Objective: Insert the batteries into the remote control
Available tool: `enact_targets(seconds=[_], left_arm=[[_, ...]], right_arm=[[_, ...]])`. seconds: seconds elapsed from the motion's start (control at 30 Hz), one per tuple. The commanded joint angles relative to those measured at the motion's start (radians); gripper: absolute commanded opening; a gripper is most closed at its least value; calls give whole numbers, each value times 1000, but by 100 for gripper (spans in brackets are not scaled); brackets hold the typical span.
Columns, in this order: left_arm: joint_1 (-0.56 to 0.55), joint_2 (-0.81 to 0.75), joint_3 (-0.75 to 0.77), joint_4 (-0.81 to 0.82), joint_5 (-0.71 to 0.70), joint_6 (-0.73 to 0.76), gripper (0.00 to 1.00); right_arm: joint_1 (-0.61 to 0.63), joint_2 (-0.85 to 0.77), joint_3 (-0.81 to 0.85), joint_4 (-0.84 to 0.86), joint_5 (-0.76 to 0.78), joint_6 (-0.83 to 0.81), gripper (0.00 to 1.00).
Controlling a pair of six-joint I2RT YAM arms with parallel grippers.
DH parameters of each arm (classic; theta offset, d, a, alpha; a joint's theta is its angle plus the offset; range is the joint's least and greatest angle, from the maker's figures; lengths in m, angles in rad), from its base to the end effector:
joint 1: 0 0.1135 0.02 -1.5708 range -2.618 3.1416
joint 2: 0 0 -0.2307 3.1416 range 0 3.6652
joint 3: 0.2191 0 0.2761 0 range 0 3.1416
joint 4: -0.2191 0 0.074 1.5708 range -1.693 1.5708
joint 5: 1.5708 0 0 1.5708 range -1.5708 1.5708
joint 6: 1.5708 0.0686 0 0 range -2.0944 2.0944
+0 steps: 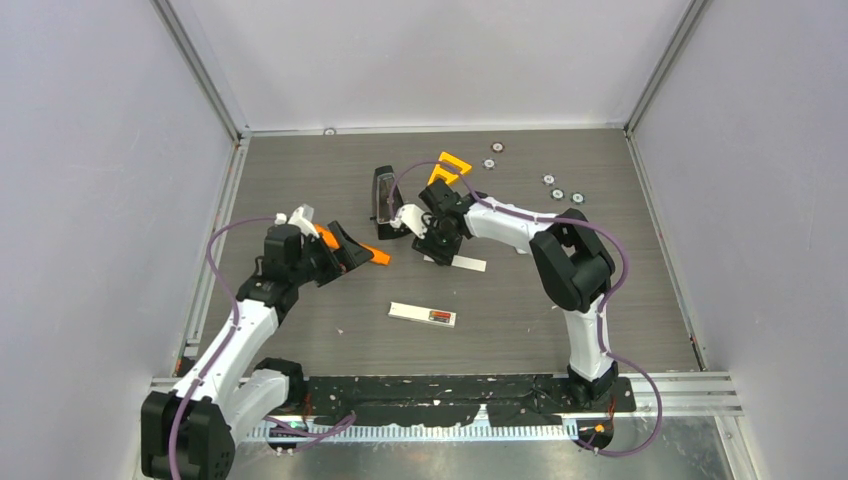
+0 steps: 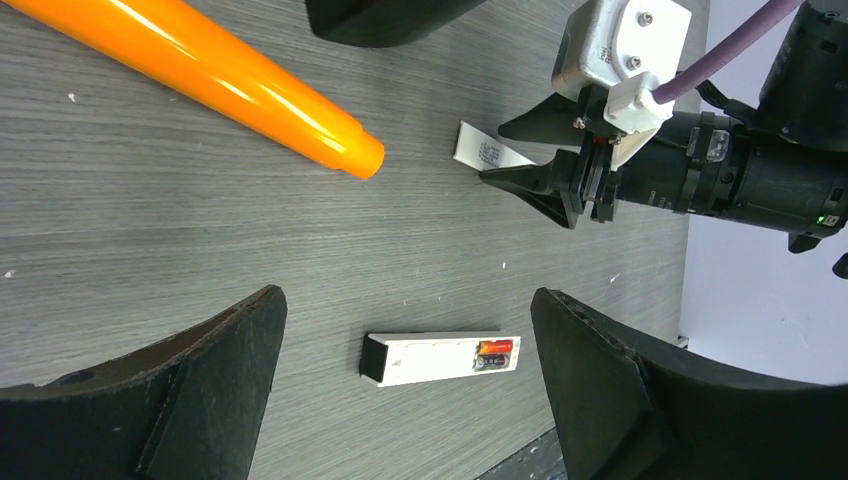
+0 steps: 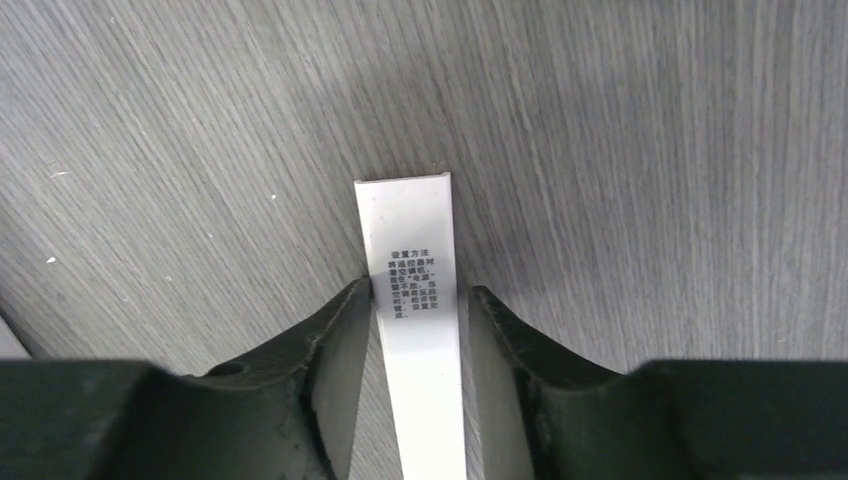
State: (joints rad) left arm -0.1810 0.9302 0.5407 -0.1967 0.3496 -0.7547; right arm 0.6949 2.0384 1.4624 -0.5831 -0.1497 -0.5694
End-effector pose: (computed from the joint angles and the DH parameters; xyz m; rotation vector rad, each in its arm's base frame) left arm 0.2609 -0.0716 0.1751 -0.4325 2.2202 -0.8996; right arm 0.3310 0.2892 0.0930 -1.6478 2.1775 0.2401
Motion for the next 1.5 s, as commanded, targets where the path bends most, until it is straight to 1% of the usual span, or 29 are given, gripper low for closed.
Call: enact_targets(seconds=[0.0,0.03,0.1,0.3,0.43,0.7,0.77,0.83,0.87,0.9,0.93,0.97,1.03,1.17,1.27,1.33,1.37,1.4,1.43,1.47], left_arm=[[7,12,41,43,20,14,93],[8,15,42,45,24,14,93],[7,20,41,46,31,14,93],[8,25,37,52,36,18,93],[8,33,31,79,58,21,93],[7,93,-6,158,120,-17,90],[7,109,-10,178,133,-24,90],[6,119,-13,190,143,-29,89],[7,125,-14,190,145,-29,89],[6,127,-16,191,147,-30,89],[6,129,-15,191,147,-31,89],[6,131,-15,191,147,-30,89],[7,132,-17,192,146,-31,89],[6,133,-19,191,147,-31,88],[6,132,-20,191,147,-31,89],[5,131,-20,191,147,-31,88],[6,130,-20,191,146,-31,88],[6,129,-20,191,145,-29,88],[6,127,-20,191,146,-28,88],[5,127,-21,188,145,-27,88]], right_arm=[[7,31,8,-45,14,-2,43],[6,36,12,-56,9,-1,40],[5,42,19,-71,-5,1,38],[6,46,27,-80,-13,18,34],[7,18,15,-56,-23,38,34],[8,-99,-48,28,-70,85,36],[8,-109,-61,37,-64,96,39],[7,-106,-60,36,-42,107,48],[7,-103,-58,28,-34,108,51],[6,-102,-59,25,-22,108,57],[6,-102,-61,21,-17,108,61],[7,-105,-68,20,-9,107,68],[6,-104,-74,19,8,105,75],[4,-80,-61,-6,37,101,79],[0,-56,-39,-40,26,104,79],[0,-23,-17,-77,20,104,74],[0,-15,-5,-104,19,103,68],[0,-3,0,-116,18,102,65],[0,3,6,-134,19,103,59],[0,9,7,-140,23,105,57]])
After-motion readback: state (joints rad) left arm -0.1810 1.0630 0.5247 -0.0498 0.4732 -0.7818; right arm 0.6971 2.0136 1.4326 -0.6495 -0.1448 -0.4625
